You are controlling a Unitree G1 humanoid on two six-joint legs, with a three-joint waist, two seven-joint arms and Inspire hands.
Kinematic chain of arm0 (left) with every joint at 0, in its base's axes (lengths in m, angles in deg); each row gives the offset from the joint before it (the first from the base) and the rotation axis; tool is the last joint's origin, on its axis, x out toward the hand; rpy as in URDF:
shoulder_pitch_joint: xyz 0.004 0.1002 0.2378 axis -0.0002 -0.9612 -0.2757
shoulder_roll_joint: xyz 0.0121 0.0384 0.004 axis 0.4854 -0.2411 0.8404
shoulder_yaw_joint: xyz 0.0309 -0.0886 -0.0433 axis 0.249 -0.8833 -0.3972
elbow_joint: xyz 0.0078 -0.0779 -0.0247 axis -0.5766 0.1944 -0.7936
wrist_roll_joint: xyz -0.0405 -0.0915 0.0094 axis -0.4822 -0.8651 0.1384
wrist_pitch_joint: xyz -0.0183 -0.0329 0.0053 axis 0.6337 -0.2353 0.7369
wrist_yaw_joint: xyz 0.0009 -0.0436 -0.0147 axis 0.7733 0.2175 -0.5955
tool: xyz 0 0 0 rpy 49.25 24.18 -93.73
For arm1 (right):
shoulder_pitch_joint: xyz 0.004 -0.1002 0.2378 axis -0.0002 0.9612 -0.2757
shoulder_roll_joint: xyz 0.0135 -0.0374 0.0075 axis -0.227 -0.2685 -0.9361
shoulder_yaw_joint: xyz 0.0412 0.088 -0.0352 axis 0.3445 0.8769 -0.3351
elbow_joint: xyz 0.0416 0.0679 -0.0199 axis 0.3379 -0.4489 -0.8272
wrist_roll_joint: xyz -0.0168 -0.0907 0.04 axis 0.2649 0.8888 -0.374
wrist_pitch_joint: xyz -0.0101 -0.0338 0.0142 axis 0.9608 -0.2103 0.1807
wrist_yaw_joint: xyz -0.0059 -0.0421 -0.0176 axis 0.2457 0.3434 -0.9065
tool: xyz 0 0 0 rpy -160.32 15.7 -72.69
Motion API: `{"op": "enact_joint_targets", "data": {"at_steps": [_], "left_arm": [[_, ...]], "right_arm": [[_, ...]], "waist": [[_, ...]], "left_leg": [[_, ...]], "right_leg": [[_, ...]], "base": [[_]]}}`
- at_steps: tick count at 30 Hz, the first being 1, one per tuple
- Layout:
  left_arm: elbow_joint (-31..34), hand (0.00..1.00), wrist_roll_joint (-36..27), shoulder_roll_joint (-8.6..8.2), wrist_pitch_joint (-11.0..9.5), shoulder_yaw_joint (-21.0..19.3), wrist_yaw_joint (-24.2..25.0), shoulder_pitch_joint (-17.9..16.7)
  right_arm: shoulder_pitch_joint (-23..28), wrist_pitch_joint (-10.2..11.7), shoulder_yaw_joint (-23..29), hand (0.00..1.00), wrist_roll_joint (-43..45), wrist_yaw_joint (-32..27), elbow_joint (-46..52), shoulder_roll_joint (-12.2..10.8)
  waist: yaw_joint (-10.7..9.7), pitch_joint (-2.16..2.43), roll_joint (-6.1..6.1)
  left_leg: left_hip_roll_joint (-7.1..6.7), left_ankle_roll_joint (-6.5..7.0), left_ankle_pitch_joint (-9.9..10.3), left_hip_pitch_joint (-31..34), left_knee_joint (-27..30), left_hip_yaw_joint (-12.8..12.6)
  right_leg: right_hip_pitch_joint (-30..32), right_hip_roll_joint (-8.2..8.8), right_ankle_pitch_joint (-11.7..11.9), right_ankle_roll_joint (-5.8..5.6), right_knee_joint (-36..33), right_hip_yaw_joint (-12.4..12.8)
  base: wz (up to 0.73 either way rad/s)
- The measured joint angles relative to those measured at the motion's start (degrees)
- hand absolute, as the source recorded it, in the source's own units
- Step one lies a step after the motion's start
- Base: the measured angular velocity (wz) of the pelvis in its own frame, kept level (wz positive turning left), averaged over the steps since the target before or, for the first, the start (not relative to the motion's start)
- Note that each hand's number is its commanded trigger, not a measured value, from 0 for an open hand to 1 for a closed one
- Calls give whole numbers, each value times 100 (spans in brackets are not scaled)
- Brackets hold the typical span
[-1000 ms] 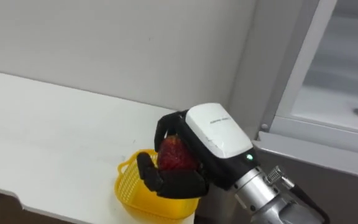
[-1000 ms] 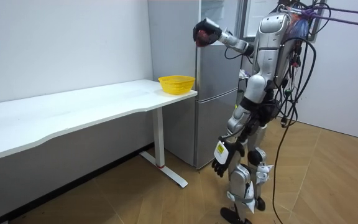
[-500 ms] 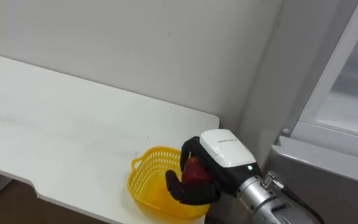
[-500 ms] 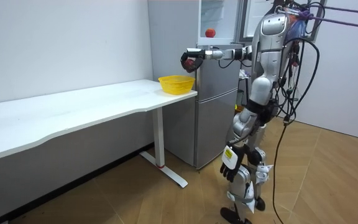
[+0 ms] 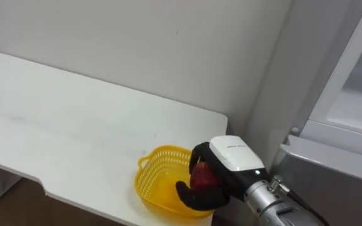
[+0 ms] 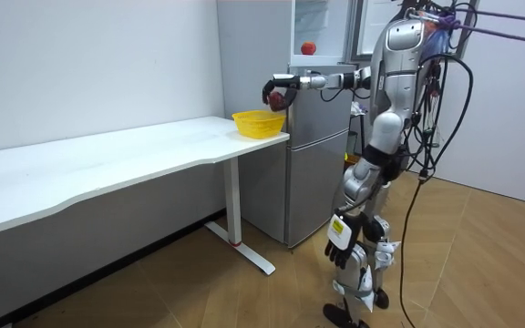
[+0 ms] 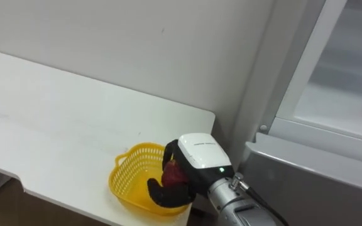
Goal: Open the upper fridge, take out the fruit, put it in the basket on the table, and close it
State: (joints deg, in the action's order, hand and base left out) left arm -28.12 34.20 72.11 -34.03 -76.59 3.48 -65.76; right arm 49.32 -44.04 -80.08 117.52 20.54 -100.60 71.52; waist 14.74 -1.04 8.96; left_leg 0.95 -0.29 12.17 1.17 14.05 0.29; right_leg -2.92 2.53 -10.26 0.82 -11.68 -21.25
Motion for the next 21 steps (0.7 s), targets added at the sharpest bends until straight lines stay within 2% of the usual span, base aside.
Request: {"op": "enact_joint_targets", "data": {"at_steps": [5,14,21], "left_arm": [[0,0,-3,1,34,0,-3,-4],[-1,0,-3,2,29,0,-34,-3],[0,0,-3,2,29,-2,-42,6]], "right_arm": [[0,-1,-1,0,-44,-76,0,-1],[0,1,-5,0,-109,-92,-196,-2],[0,1,-5,0,-113,-92,-196,-2]], "waist": [[9,36,-30],[161,17,-56],[180,11,-63]], "left_leg": [[0,0,0,10,59,0],[-2,0,0,24,81,10],[-20,3,0,28,69,25]], "right_leg": [[-9,2,0,0,-6,-7],[-15,4,2,3,-11,-11],[-10,21,1,2,-11,-27]], "base": [[0],[0],[0]]}}
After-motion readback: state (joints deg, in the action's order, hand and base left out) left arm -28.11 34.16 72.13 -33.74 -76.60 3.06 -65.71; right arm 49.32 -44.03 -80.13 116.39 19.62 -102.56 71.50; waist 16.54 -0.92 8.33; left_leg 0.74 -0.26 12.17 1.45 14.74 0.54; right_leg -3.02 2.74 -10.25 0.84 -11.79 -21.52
